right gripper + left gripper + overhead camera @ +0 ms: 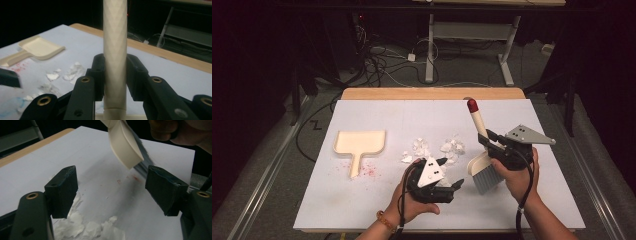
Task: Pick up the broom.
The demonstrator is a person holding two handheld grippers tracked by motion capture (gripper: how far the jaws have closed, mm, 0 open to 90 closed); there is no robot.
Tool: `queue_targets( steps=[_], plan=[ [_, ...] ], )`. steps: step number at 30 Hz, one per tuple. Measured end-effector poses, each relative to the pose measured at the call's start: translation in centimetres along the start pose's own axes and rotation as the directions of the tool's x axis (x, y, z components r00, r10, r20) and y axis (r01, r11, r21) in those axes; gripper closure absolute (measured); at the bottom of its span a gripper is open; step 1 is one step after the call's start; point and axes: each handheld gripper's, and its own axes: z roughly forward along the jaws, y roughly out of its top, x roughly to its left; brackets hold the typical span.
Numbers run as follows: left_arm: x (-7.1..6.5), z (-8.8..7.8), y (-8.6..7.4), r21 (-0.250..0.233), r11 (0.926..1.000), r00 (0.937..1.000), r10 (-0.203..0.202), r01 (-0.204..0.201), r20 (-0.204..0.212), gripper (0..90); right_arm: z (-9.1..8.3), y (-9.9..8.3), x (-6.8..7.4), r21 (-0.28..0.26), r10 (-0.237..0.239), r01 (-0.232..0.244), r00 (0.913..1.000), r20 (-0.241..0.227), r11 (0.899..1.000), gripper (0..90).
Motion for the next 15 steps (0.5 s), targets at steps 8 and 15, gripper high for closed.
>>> queue_targets(
  steps=[8, 15],
  plan=[
    [-0.2, 2.5, 0.4, -0.016, 0.9975, 0.9959, -0.068, 0.069, 0.059, 27.2, 0.2, 0.0, 2.1, 0.007, -0.020, 0.020, 0.9977, -0.064, 1.000, 71.9],
    [-0.2, 2.8, 0.2, -0.063, 0.9935, 0.9906, -0.087, 0.094, 0.105, 41.6, -0.2, 0.1, 4.1, -0.027, -0.051, 0.049, 0.9946, -0.090, 0.998, 71.8]
  ],
)
